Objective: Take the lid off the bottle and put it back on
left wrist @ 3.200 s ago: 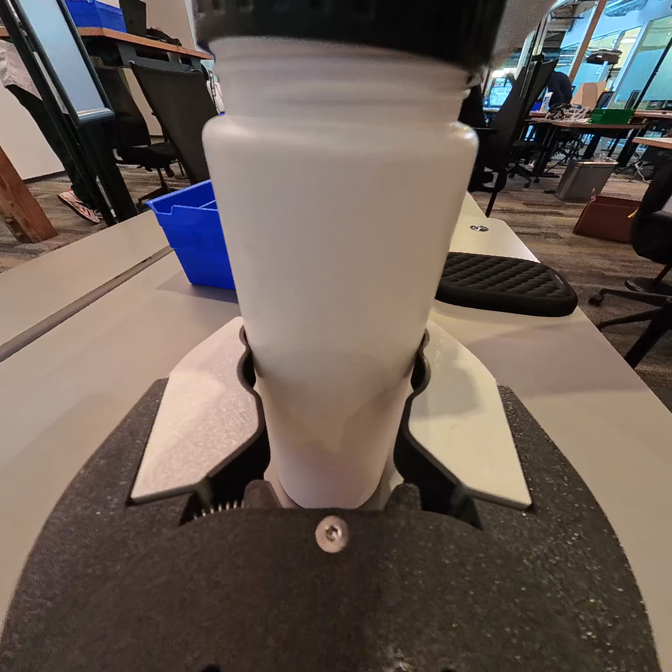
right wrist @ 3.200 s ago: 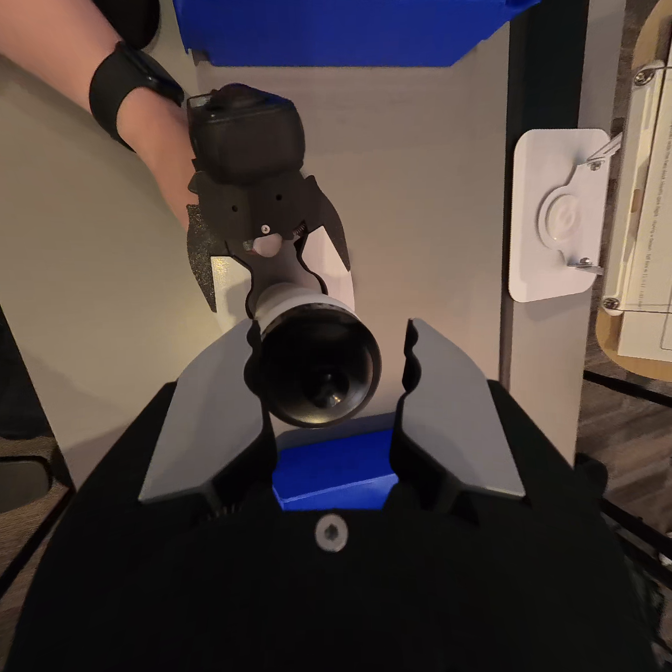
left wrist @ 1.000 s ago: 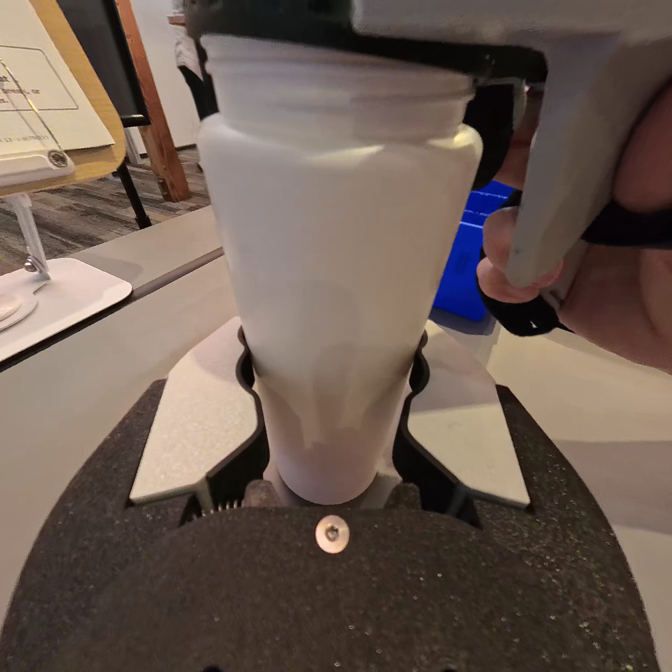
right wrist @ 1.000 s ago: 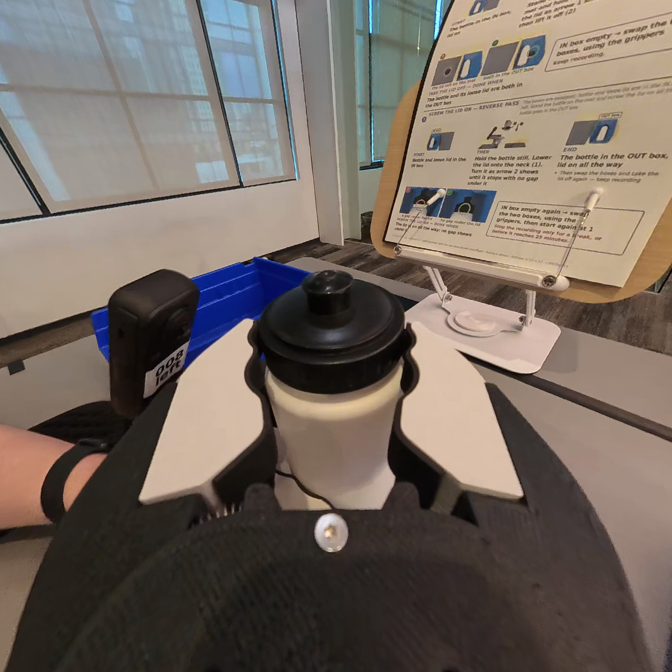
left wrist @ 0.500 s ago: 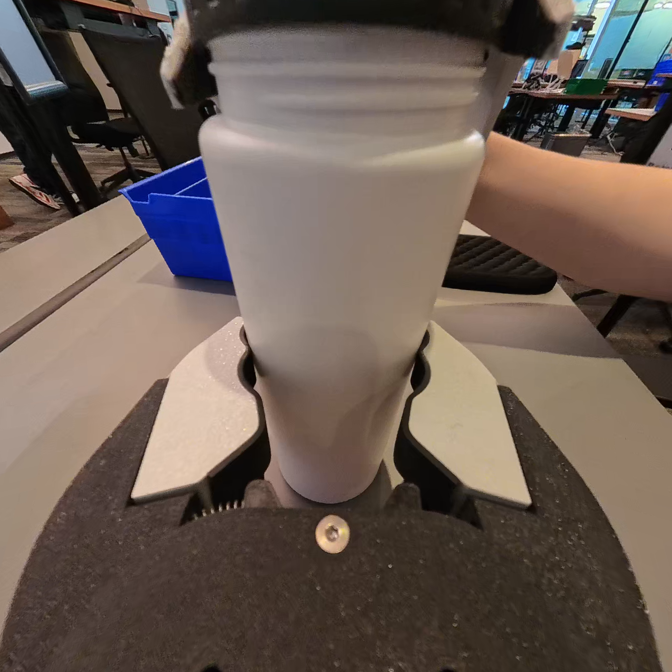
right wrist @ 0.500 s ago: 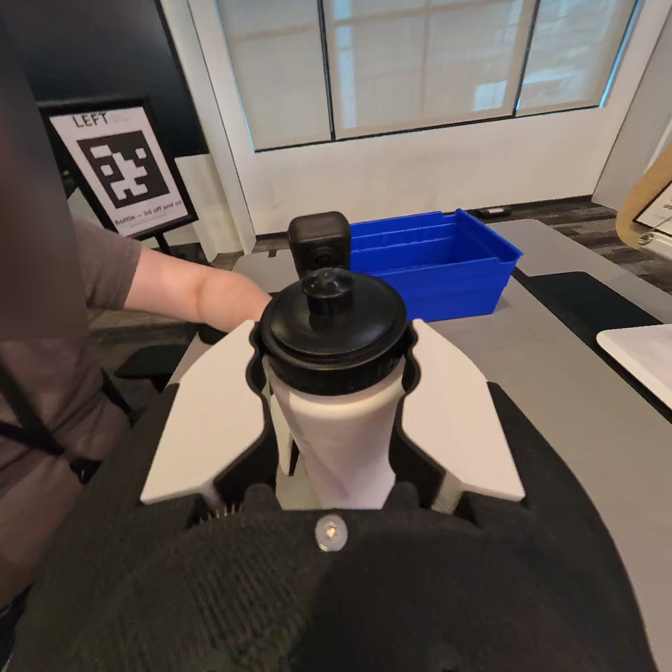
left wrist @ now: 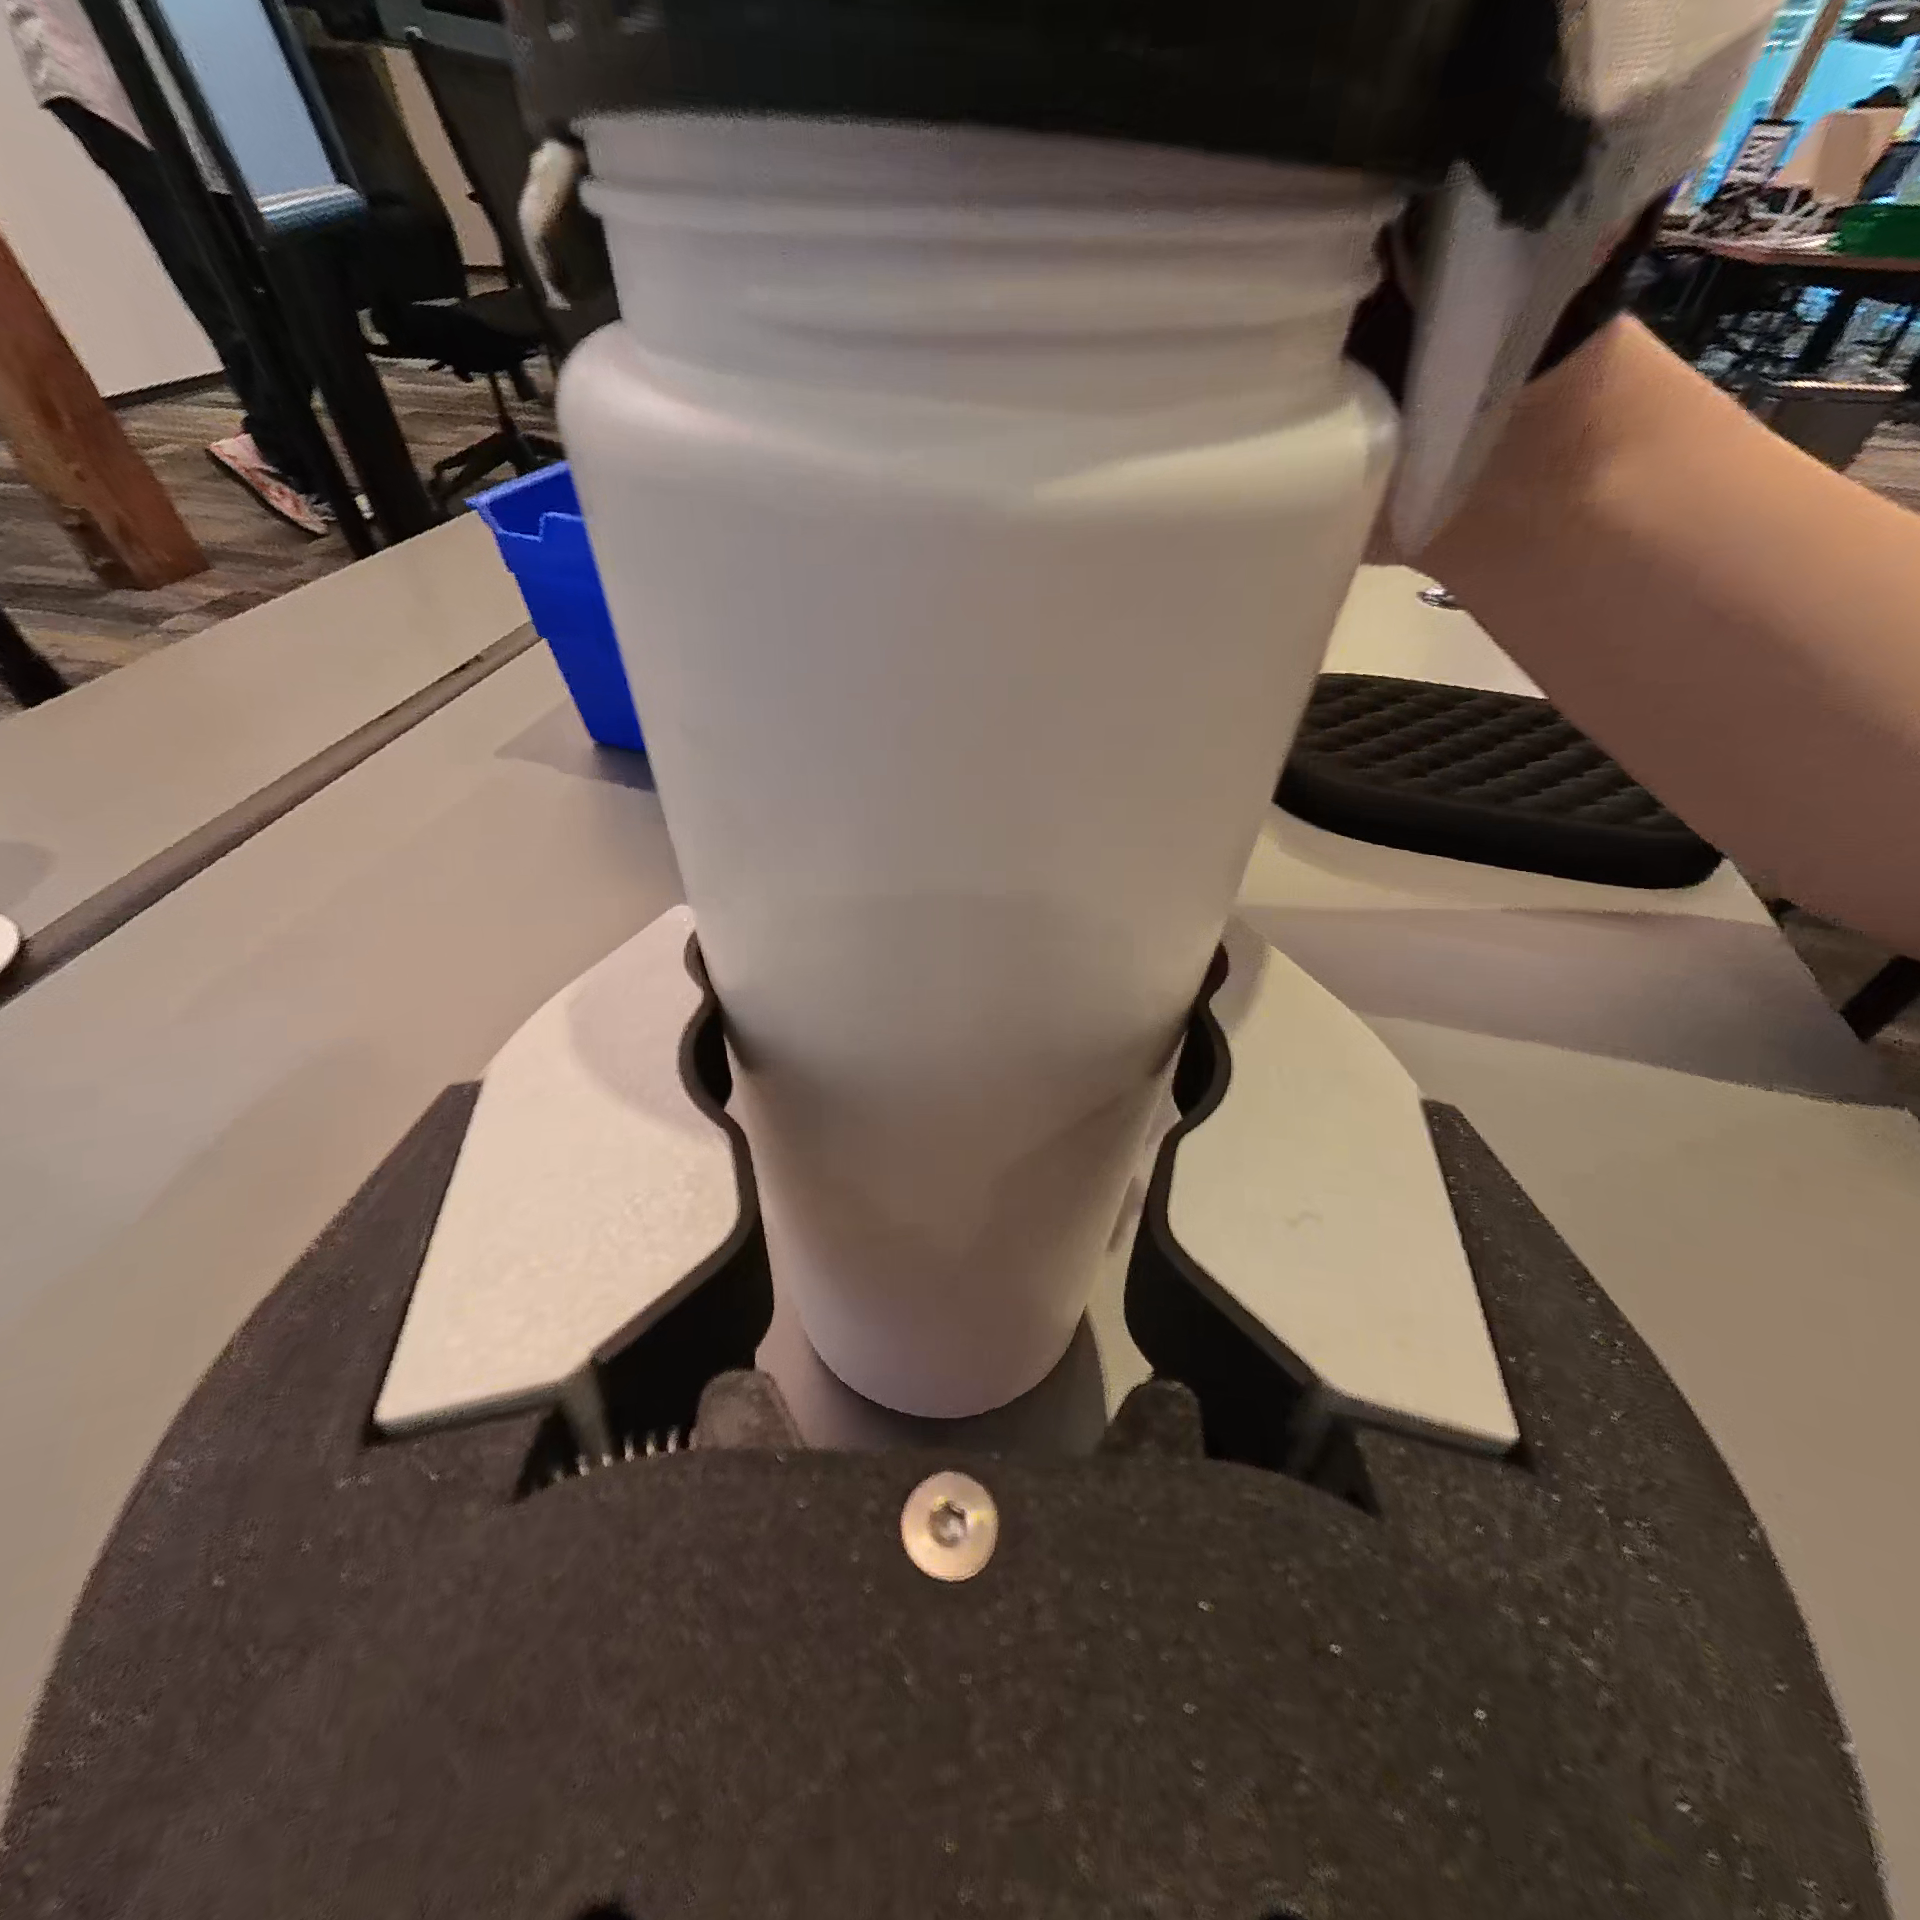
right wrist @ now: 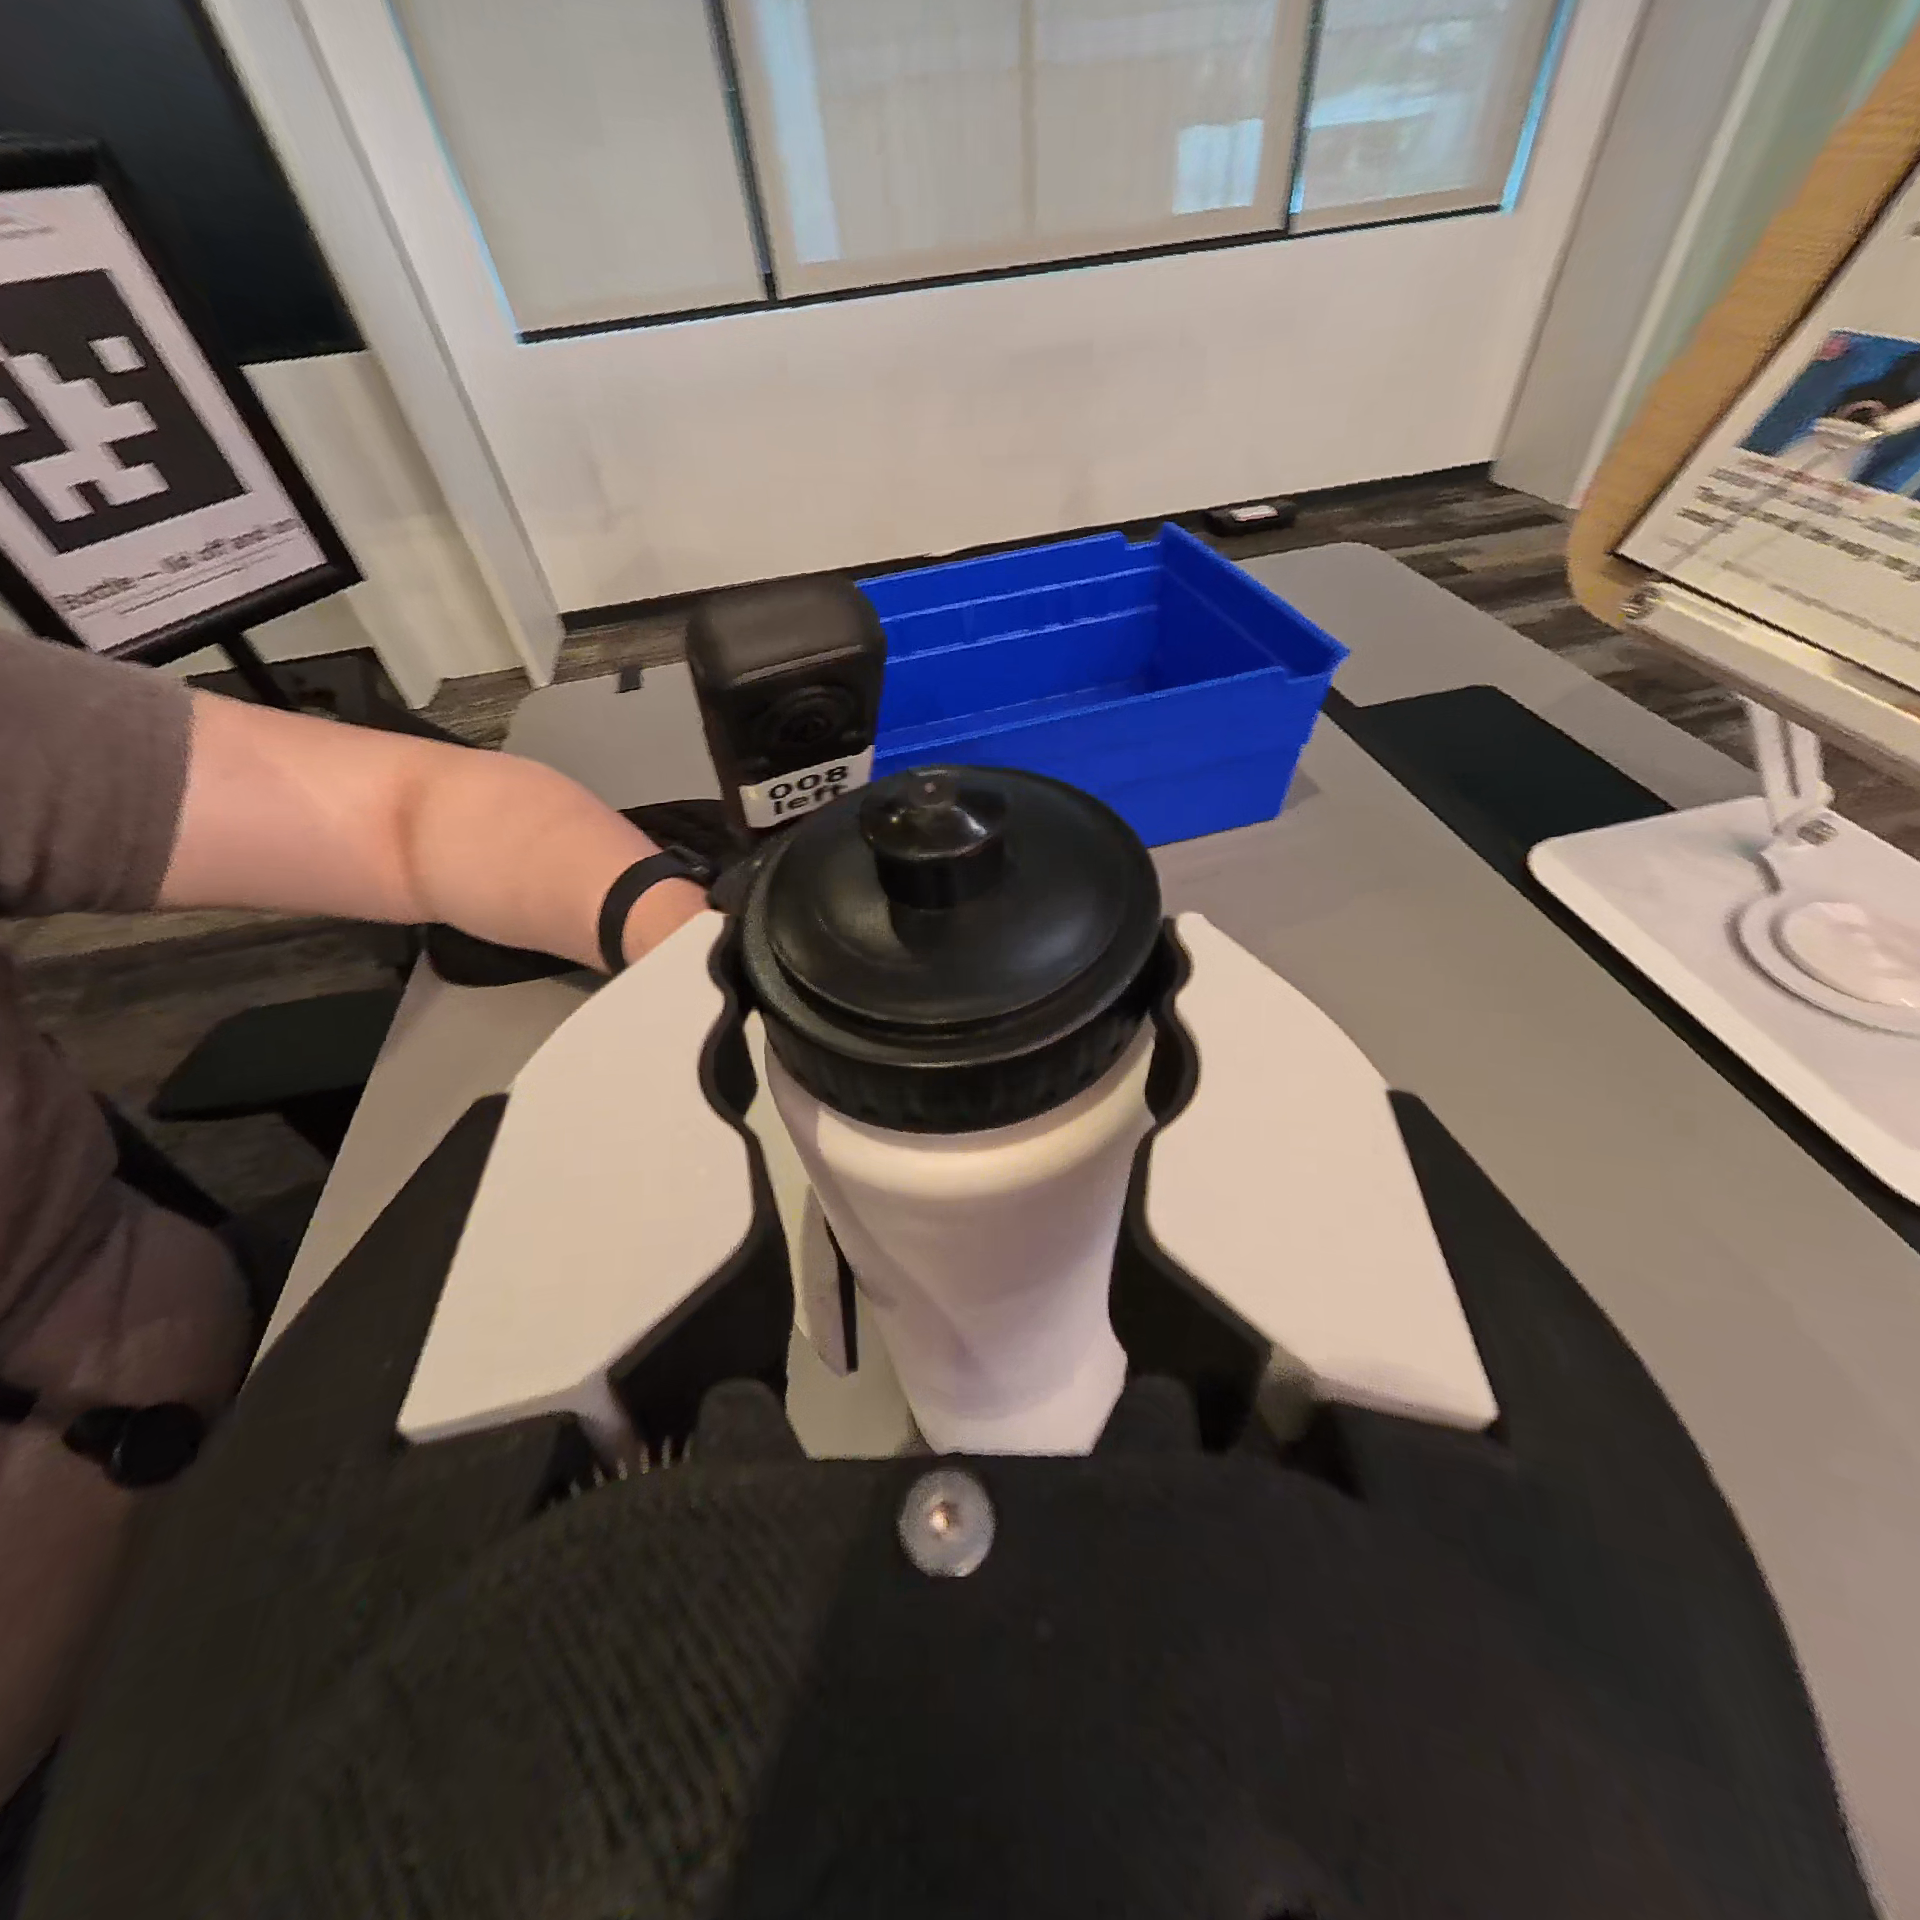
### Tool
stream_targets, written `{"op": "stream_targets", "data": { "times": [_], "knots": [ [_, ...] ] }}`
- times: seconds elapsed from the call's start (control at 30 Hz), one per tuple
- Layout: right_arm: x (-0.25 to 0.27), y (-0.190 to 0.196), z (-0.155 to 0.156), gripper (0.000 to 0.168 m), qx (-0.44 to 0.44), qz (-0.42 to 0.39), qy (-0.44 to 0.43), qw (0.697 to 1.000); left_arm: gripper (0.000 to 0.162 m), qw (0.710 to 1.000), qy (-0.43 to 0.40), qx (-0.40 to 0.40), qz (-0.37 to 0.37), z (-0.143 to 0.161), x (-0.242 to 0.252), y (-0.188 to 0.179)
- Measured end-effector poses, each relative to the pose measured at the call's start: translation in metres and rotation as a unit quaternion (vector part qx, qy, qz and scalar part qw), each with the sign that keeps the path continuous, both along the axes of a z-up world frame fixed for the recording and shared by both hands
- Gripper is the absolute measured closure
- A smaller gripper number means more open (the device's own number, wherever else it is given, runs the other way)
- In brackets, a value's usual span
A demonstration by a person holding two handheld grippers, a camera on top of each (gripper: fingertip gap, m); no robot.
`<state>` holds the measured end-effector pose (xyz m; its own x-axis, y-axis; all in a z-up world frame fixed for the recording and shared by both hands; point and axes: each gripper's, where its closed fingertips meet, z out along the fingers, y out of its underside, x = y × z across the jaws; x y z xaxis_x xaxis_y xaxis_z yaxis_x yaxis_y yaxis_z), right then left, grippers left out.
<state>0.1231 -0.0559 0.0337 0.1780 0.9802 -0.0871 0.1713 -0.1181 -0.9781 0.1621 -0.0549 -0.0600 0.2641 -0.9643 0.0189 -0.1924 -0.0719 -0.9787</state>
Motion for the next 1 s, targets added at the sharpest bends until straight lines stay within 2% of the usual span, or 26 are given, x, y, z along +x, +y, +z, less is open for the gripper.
{"op": "stream_targets", "data": {
  "times": [0.27, 0.33, 0.47, 0.6, 0.83, 1.0],
  "knots": [
    [-0.001, 0.01, 0.001, 0.092, -0.016, -0.137, 0.027, 0.99, 0.076, 0.998, 0.011, -0.003, 0.056, -0.001, -0.004, 0.009],
    [-0.001, 0.01, 0.002, 0.092, -0.003, -0.151, 0.028, 0.988, 0.076, 0.999, 0.011, -0.004, 0.052, -0.001, -0.004, 0.008],
    [0.009, 0.005, 0.006, 0.084, 0.032, -0.11, 0.017, 0.993, 0.076, 0.999, 0.004, -0.003, 0.032, 0.0, -0.004, 0.007],
    [0.031, 0.01, 0.034, 0.085, 0.008, -0.085, 0.091, 0.992, 0.077, 0.999, -0.008, -0.022, 0.023, 0.001, -0.006, 0.009],
    [0.028, 0.004, 0.035, 0.085, -0.017, -0.012, 0.082, 0.996, 0.077, 0.993, -0.044, -0.104, -0.035, 0.016, -0.007, -0.002],
    [0.024, 0.012, 0.047, 0.085, -0.039, -0.041, 0.103, 0.993, 0.077, 0.968, -0.081, -0.22, -0.09, 0.038, -0.009, -0.016]
  ]
}}
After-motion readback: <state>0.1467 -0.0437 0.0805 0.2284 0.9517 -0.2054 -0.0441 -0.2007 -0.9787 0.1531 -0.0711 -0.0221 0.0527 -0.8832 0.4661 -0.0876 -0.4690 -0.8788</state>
